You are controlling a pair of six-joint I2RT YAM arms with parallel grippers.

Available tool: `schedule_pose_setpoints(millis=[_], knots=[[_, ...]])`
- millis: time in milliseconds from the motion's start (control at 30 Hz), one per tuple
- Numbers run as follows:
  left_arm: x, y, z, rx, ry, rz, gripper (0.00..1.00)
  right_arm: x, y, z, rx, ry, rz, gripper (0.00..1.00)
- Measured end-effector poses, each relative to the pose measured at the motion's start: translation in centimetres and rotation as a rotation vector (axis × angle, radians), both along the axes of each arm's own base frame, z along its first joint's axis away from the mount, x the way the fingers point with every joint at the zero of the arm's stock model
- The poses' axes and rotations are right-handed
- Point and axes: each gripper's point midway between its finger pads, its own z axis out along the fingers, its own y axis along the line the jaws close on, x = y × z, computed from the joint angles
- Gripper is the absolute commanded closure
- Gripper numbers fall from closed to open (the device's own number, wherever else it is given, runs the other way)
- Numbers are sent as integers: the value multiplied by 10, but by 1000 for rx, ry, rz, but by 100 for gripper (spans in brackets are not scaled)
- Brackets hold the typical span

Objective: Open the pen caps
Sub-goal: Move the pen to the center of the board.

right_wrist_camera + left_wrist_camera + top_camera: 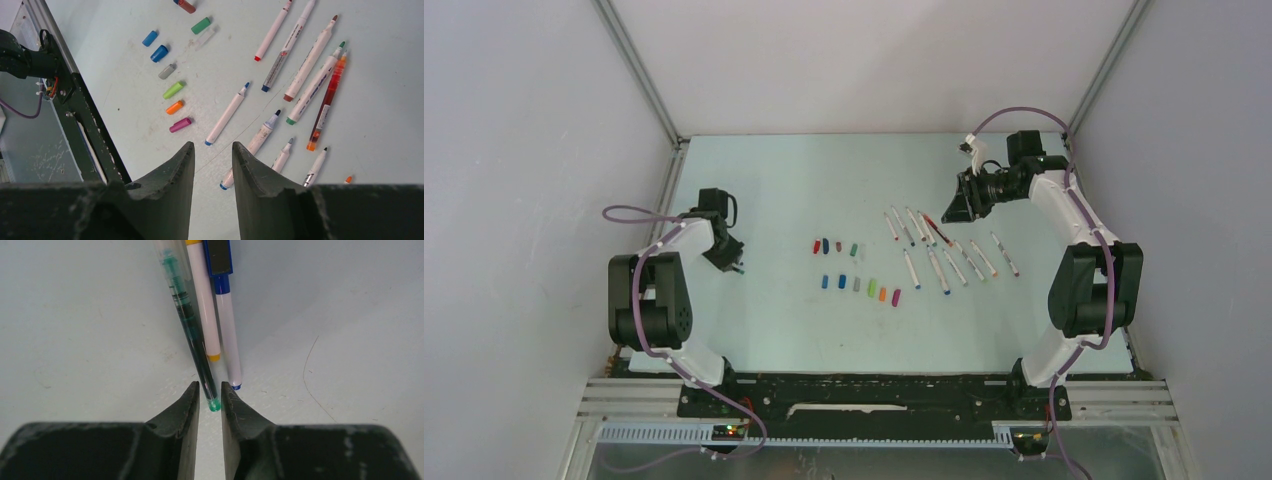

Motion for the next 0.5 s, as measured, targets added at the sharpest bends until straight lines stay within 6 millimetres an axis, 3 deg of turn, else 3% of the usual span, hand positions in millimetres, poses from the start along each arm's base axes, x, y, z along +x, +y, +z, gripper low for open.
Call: schedule_pose_setpoints(millis=[500], knots=[[-5, 1, -7, 2, 33, 1, 71, 0, 0, 0, 4, 0, 1, 64]])
